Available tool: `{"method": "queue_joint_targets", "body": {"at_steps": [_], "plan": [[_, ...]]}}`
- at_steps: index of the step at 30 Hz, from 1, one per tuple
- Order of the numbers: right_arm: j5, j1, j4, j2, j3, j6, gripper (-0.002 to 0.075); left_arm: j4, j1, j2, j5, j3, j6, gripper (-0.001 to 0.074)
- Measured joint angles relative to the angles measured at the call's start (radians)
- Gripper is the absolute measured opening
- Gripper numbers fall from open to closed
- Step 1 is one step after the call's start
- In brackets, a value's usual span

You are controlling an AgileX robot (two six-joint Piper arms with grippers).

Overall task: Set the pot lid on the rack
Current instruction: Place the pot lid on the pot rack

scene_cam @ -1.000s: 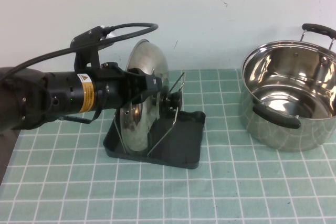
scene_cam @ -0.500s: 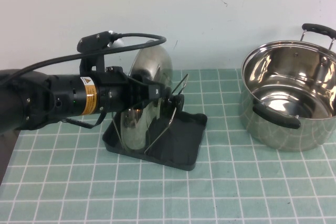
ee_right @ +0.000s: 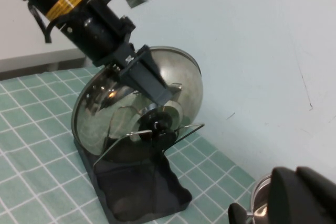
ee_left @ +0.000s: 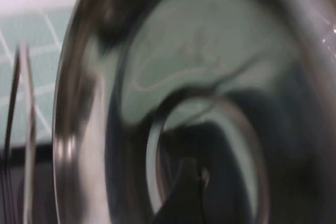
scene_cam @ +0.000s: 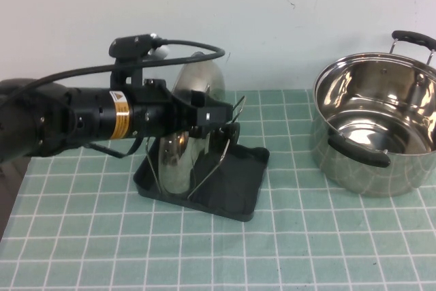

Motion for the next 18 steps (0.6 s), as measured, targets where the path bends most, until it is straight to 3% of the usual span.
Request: {"method": "queue_joint_targets", "body": {"at_steps": [14, 18], "plan": [[-0.012, 0.0, -0.054, 0.0, 0.0, 0.0, -0.0001, 0.114, 0.0, -0.082, 0.09, -0.082, 0.045, 0.0634], [-0.055, 0.0, -0.13, 0.0, -0.005, 0.0, -0.0001, 0.114, 0.0, -0.156, 0.142, -0.082, 0.081, 0.0567]]}}
